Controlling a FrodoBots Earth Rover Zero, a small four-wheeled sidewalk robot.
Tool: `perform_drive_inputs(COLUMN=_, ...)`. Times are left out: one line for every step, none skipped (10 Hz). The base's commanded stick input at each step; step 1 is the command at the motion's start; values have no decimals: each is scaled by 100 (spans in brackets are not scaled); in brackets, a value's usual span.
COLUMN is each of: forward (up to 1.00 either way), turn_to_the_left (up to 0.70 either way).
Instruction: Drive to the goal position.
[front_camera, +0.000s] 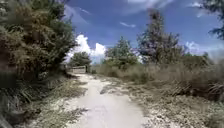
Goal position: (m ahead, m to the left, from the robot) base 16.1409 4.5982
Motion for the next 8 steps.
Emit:
perform_drive_inputs(forward=50, turn_to_the_left=0)
perform_drive_inputs(forward=50, turn_to_the_left=0)
perform_drive_inputs(forward=50, turn_to_the_left=0)
perform_drive_inputs(forward=50, turn_to_the_left=0)
perform_drive_inputs(forward=50, turn_to_the_left=0)
perform_drive_inputs(forward=50, turn_to_the_left=0)
perform_drive_inputs(forward=50, turn_to_the_left=0)
perform_drive_inputs(forward=50, turn_to_the_left=0)
